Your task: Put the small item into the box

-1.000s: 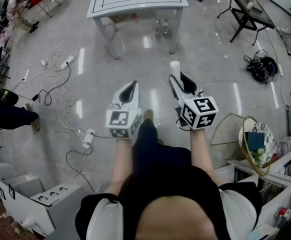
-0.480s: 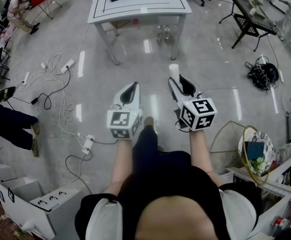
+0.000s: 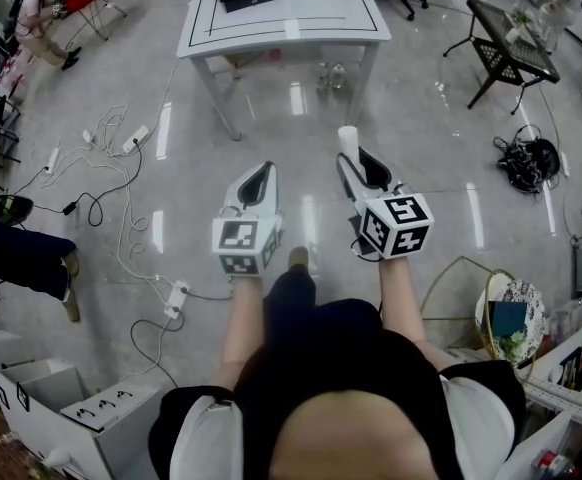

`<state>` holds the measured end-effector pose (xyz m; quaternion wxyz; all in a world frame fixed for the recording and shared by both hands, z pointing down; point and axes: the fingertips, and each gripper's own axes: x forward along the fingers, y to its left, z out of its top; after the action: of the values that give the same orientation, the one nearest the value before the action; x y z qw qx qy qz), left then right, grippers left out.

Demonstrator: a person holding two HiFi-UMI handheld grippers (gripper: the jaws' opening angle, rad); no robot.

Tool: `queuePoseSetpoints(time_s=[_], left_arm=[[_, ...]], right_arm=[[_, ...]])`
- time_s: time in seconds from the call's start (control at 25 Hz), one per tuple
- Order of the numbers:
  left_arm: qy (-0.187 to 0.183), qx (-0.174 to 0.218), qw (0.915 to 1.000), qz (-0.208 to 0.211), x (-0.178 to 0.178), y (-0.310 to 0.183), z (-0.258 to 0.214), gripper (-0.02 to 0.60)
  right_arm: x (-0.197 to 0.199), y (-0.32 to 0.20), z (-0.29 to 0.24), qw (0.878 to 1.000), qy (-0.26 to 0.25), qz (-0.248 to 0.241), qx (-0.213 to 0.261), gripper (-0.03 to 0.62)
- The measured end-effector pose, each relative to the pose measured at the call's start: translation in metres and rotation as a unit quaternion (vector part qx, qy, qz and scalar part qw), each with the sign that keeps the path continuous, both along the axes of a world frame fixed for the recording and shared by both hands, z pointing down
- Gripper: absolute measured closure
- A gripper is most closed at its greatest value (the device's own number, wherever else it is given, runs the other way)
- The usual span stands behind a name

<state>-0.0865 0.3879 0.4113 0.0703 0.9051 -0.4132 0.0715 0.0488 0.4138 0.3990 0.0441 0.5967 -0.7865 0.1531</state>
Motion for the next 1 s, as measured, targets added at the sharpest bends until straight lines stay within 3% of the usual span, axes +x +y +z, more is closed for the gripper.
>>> queuePoseSetpoints(time_s=[1.0], left_arm=[[-0.003,0.000,1.0000,0.007,-0.004,-0.136,0.004,0.572]], right_arm=[[0.008,-0.136,0.008,1.000,0.000,0.020,-0.004,0.457]])
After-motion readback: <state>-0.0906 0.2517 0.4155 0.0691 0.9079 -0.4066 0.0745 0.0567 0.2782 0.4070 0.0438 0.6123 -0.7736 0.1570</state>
